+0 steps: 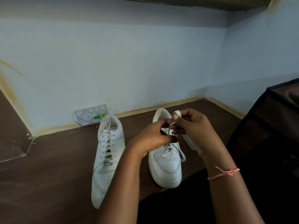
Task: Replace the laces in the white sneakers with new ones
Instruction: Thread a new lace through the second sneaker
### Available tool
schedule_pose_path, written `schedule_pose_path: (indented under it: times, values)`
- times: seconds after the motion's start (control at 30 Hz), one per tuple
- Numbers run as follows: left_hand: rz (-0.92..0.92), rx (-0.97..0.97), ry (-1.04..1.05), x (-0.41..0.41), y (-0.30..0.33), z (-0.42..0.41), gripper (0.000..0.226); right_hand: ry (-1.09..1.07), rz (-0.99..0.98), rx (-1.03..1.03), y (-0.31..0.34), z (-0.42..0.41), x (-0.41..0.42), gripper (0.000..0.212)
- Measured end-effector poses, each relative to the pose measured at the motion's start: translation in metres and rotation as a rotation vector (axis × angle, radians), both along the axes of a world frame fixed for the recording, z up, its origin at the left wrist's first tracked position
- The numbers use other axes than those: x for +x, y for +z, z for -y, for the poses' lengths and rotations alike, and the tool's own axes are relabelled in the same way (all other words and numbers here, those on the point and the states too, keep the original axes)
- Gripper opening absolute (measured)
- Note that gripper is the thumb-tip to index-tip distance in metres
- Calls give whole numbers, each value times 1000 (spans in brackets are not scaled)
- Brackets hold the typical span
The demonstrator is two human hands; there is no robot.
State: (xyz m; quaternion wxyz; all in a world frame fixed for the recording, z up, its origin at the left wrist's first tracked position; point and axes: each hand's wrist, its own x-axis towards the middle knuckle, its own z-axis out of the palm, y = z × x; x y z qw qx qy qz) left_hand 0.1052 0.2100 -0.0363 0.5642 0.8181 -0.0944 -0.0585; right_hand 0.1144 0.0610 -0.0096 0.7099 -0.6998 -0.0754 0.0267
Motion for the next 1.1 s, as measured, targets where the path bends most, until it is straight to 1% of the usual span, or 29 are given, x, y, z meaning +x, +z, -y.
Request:
schedule_pose_path:
  times: [0.07,0.1,0.17,0.23,0.3,0.37,0.43,0.47,0.53,0.6,0.67,0.7,0.73,0.77,0.8,0.87,0.97,1.03,1.07,1.1]
  values:
    - [9,-113,28,5,-8,10,59,-6,-68,126,-1,-2,2,10]
    - [37,-148,71,8,-12,13,60,-22,-87,200,-2,-2,4,13]
    - [117,-122,159,13,-17,17,47,-53,-102,306,-3,1,8,21]
    - [178,-26,220,14,-17,15,28,-47,-116,312,-4,8,11,31]
    - [209,42,248,14,-16,8,17,-87,-88,200,-6,15,11,38]
    - [220,82,264,15,-15,1,11,-163,6,-34,-9,20,12,38]
    - [221,79,299,15,-14,-4,9,-149,60,-276,-12,22,13,32]
    - [210,53,311,16,-13,-5,10,-123,44,-359,-14,21,14,33]
    - [170,-32,351,17,-14,-5,12,-67,-22,-427,-17,17,14,32]
    - [132,-156,402,19,-16,-3,13,36,-40,-501,-20,11,14,27]
    - [95,-265,426,20,-18,-3,15,109,-21,-652,-28,4,13,34]
    - [80,-293,427,21,-18,-3,17,79,20,-732,-33,0,15,38]
    - [74,-295,421,21,-19,-4,20,15,70,-790,-36,-5,14,35]
    - [79,-270,409,21,-21,-5,23,-56,128,-804,-37,-7,14,28]
    - [91,-233,393,22,-22,-6,27,-118,177,-774,-35,-9,13,23]
    - [135,-168,373,26,-21,-10,32,-205,263,-614,-23,-10,13,19]
    - [287,-104,403,41,-8,-12,25,-236,382,-467,9,-10,27,26]
    - [387,-29,428,56,2,-10,19,-194,326,-375,22,-13,52,28]
    - [397,33,428,65,5,-9,18,-190,301,-387,22,-17,66,26]
    - [373,126,413,76,7,-7,18,-195,295,-463,20,-22,80,22]
